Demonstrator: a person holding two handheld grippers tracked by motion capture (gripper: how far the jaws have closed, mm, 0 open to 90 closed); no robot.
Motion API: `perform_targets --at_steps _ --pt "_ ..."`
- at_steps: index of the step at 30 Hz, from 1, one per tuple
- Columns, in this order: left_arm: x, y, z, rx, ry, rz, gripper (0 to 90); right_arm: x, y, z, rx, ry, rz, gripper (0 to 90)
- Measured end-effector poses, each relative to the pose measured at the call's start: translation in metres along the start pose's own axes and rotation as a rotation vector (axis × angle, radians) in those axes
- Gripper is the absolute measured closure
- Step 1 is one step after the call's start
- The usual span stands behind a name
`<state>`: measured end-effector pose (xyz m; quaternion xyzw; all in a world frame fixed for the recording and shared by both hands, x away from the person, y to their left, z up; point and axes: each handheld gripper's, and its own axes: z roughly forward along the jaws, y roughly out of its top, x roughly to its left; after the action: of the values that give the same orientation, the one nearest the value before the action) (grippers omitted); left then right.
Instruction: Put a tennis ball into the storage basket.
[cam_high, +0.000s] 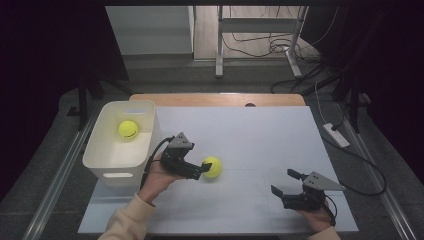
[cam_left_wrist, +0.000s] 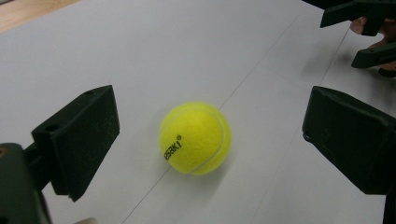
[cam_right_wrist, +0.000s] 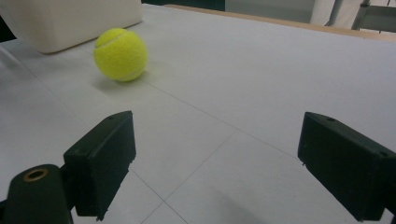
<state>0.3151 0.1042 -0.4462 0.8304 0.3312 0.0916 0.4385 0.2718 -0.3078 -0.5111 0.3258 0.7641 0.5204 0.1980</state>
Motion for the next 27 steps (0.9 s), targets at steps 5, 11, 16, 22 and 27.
perform_targets --at_steps 5,11,16,22,27 --pt "0.000 0.000 0.004 0.018 0.000 0.000 3.8 0.001 0.001 0.001 0.001 0.003 -0.007 11.1" --pt "0.002 0.003 0.010 0.032 0.000 -0.003 3.8 0.001 0.001 0.001 0.001 0.003 -0.005 11.1" --pt "0.000 0.005 0.017 0.049 0.003 0.007 3.6 0.001 0.000 0.000 0.002 0.001 -0.003 11.1" --pt "0.002 0.007 0.024 0.072 0.007 0.009 3.4 0.002 0.000 0.001 0.006 0.002 -0.005 11.1" --pt "0.004 0.008 0.032 0.099 0.014 0.009 3.2 0.003 0.000 0.000 0.003 0.002 -0.009 11.1"
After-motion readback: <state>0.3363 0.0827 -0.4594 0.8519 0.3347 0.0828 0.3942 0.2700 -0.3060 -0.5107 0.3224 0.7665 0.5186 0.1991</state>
